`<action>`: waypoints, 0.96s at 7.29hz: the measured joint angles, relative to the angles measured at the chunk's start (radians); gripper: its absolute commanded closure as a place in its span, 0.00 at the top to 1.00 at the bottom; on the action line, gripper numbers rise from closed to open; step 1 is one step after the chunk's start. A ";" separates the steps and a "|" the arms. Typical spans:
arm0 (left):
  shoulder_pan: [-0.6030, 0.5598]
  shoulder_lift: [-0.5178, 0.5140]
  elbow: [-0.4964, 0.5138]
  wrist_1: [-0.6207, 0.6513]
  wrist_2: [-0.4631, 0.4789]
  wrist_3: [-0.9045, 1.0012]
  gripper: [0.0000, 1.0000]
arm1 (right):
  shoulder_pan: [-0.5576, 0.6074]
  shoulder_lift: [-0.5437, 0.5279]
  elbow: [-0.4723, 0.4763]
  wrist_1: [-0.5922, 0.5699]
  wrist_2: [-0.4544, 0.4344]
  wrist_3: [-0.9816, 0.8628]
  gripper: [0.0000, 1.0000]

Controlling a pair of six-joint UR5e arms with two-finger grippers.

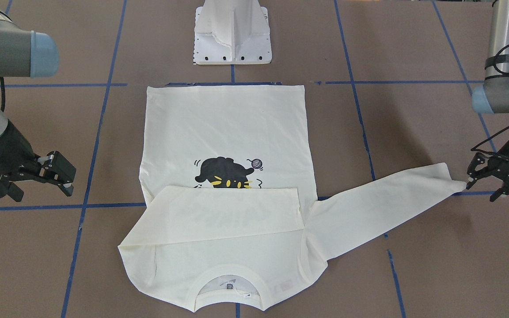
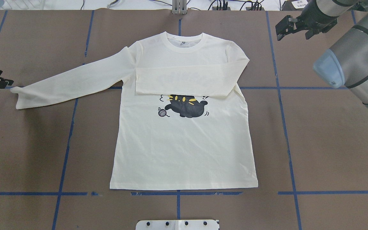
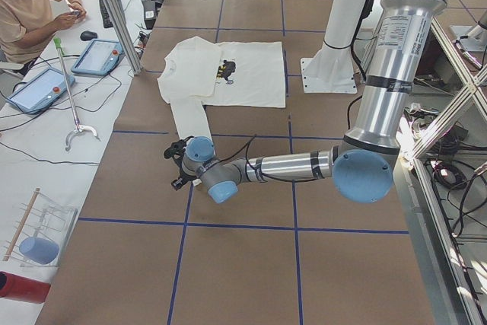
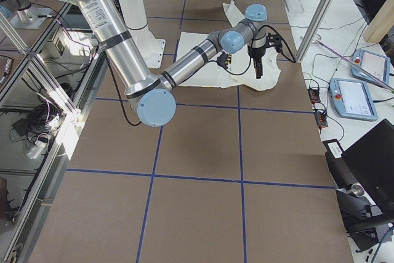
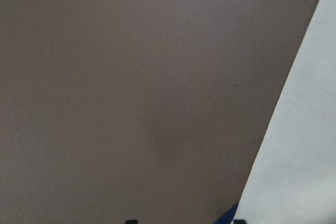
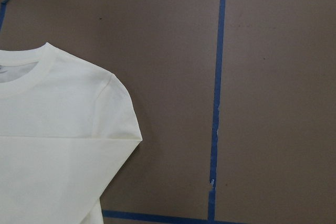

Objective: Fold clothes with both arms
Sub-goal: 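Grasp the cuff of the other sleeve with the left gripper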

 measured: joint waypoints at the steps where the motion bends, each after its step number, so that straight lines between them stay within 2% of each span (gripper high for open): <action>1: 0.000 0.001 0.013 -0.022 -0.025 -0.002 0.68 | 0.000 -0.001 0.001 0.000 -0.001 0.000 1.00; 3: 0.000 0.005 0.017 -0.043 -0.064 -0.009 0.68 | 0.000 -0.007 0.002 0.001 -0.008 0.001 1.00; 7: 0.002 0.007 0.025 -0.069 -0.070 -0.027 0.68 | 0.000 -0.019 0.011 0.005 -0.008 0.002 1.00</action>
